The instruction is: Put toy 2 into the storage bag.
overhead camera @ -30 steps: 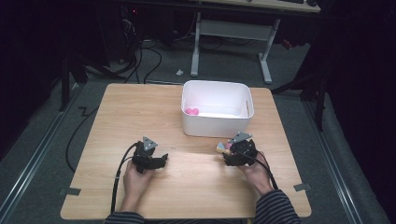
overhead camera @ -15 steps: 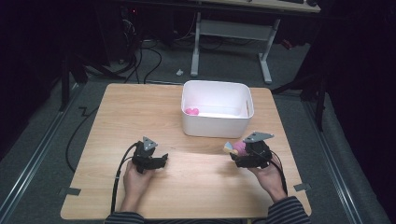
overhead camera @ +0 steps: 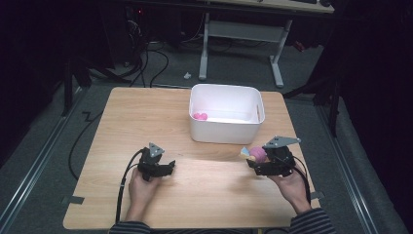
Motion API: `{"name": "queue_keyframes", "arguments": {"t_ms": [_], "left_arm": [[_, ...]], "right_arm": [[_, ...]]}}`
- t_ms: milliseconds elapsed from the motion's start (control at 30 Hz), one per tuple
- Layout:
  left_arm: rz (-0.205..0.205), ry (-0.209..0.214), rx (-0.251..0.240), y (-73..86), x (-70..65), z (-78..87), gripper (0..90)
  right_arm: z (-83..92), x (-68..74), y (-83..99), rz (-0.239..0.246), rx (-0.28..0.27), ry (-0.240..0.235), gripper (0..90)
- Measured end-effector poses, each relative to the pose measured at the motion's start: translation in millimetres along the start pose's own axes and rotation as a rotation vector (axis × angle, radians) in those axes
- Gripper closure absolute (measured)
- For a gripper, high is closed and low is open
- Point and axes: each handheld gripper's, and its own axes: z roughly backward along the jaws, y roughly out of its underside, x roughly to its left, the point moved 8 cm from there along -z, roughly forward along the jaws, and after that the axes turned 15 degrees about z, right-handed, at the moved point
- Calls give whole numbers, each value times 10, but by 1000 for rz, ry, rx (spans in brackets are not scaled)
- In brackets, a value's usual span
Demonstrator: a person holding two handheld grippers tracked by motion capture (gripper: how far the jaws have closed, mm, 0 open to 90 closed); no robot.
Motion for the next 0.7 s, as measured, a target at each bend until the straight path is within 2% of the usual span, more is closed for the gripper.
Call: {"name": "queue_keyframes", "arguments": {"t_ms": [267,700], "left_arm": [[0,0,0,0,0,0,260],[0,0,0,0,0,0,260]], "right_arm": [[213,-53,-187,-9,-59,-45,235],[385,-193,-399,-26,-87,-78,234]]}}
